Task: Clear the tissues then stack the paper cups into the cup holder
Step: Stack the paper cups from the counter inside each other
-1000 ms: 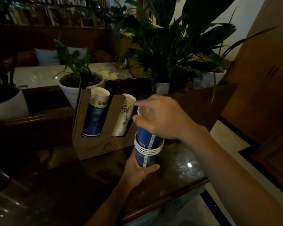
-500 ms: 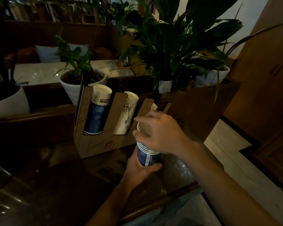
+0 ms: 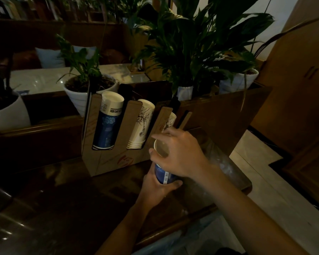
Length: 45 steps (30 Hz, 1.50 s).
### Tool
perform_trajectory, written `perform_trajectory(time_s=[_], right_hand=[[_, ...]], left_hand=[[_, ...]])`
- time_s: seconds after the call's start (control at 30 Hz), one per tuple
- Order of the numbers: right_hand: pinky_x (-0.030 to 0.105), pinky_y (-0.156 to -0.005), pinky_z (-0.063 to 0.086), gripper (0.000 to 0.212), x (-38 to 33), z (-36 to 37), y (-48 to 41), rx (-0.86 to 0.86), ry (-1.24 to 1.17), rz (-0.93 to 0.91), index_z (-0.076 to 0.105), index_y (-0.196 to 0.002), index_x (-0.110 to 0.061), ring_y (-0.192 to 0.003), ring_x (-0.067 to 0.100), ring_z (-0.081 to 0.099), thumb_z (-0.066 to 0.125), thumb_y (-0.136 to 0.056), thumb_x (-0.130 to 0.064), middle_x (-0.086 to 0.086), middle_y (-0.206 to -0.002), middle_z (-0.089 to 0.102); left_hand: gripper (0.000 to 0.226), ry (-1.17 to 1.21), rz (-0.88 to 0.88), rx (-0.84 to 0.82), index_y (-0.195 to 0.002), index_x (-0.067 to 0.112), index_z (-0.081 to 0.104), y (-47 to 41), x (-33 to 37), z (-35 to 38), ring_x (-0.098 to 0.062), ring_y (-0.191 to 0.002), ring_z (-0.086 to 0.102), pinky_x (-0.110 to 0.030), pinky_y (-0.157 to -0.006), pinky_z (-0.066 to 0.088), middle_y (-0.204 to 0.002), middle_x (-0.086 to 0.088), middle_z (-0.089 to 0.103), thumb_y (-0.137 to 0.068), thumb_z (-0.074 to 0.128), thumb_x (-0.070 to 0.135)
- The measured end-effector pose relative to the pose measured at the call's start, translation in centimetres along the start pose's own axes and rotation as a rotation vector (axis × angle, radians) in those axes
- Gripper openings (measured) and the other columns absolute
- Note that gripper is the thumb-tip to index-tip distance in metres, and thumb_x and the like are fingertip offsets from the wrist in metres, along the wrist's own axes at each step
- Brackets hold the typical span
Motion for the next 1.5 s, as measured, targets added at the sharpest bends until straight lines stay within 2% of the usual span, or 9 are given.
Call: perform_trajectory(time_s=[0.23,0.4,0.53,0.63,0.77,0.97,1.17,1.33,1.5], right_hand=[[0.042,-0.091,0.049,0.058,0.2,1.1,0.4,-0.004,0.014,0.042,0.06,-0.132,-0.029,-0.112,0.021,0.055,0.045,-0.088,-0.065,0.001,-0.124,0.058],[0.044,-0.097,0.046,0.065,0.5,1.7,0.2,-0.133,0.019,0.009,0.05,-0.14,-0.03,-0.122,0.023,0.051,0.042,-0.09,-0.071,0.003,-0.133,0.054],[0.043,-0.102,0.045,0.062,-0.2,1.4,-0.8,-0.264,-0.03,-0.167,0.054,-0.142,-0.021,-0.124,0.02,0.054,0.044,-0.098,-0.063,0.003,-0.135,0.058],[0.041,-0.105,0.04,0.049,-1.3,1.9,-1.0,-0.364,0.003,-0.314,0.059,-0.136,-0.023,-0.125,0.016,0.05,0.046,-0.101,-0.054,-0.001,-0.135,0.057],[0.038,-0.093,0.038,0.039,-1.6,2.2,-0.2,-0.305,0.138,-0.419,0.059,-0.123,-0.025,-0.112,0.017,0.048,0.039,-0.103,-0.052,-0.002,-0.124,0.056],[0.04,-0.086,0.035,0.029,-1.9,2.7,-0.8,-0.295,0.201,-0.369,0.047,-0.11,-0.024,-0.093,0.012,0.03,0.035,-0.098,-0.049,-0.005,-0.107,0.048],[0.043,-0.103,0.039,0.043,-1.7,1.7,0.3,-0.193,0.097,-0.379,0.06,-0.132,-0.02,-0.128,0.023,0.05,0.044,-0.102,-0.047,0.004,-0.136,0.057],[0.043,-0.124,0.015,0.053,-0.6,1.8,1.7,-0.227,0.082,-0.4,0.04,-0.153,-0.026,-0.154,0.02,0.019,0.029,-0.107,-0.05,0.002,-0.164,0.032],[0.042,-0.124,0.012,0.054,-0.7,2.2,1.6,-0.244,0.103,-0.371,0.037,-0.154,-0.03,-0.155,0.016,0.014,0.019,-0.107,-0.049,-0.003,-0.163,0.033]], left_hand=[[0.109,0.005,0.013,-0.017,-0.154,0.029,0.041,0.0,0.1,0.0,-0.004,-0.13,0.064,-0.039,-0.11,0.056,-0.142,0.013,0.065,-0.063,0.099,0.045],[0.102,-0.007,0.006,-0.026,-0.153,0.027,0.041,0.2,0.2,0.1,-0.004,-0.13,0.062,-0.034,-0.111,0.055,-0.142,0.013,0.063,-0.069,0.099,0.035],[0.102,0.002,-0.005,-0.003,-0.153,0.02,0.04,0.1,0.2,0.0,-0.017,-0.135,0.061,-0.047,-0.115,0.051,-0.146,0.002,0.061,-0.071,0.099,0.027],[0.097,0.01,-0.009,0.001,-0.148,0.022,0.046,0.2,0.2,-0.1,-0.011,-0.13,0.064,-0.046,-0.113,0.053,-0.141,0.007,0.064,-0.068,0.099,0.033],[0.096,0.016,0.012,0.012,-0.146,0.022,0.049,0.3,0.6,-0.2,-0.007,-0.127,0.065,-0.043,-0.109,0.057,-0.139,0.008,0.065,-0.065,0.096,0.043],[0.09,0.032,-0.005,0.018,-0.141,0.024,0.055,0.2,0.1,-0.6,-0.004,-0.122,0.068,-0.045,-0.106,0.059,-0.134,0.01,0.069,-0.063,0.097,0.041],[0.098,0.016,0.014,0.035,-0.147,0.018,0.052,0.4,0.9,-0.4,-0.019,-0.132,0.064,-0.053,-0.109,0.054,-0.141,-0.001,0.067,-0.062,0.094,0.045],[0.095,-0.004,0.009,0.017,-0.15,0.016,0.048,0.3,0.6,-0.4,-0.019,-0.131,0.066,-0.054,-0.105,0.057,-0.141,-0.003,0.066,-0.069,0.097,0.03],[0.101,-0.073,0.047,0.048,-0.15,0.035,0.044,0.5,1.2,-0.3,-0.004,-0.134,0.059,-0.044,-0.107,0.057,-0.143,0.011,0.061,-0.061,0.089,0.05]])
Point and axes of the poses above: each hand's wrist, its own y-axis away from the middle knuckle, its own z-axis out of the palm, x = y × z, the point moved 8 cm from there along -y, towards the middle knuckle
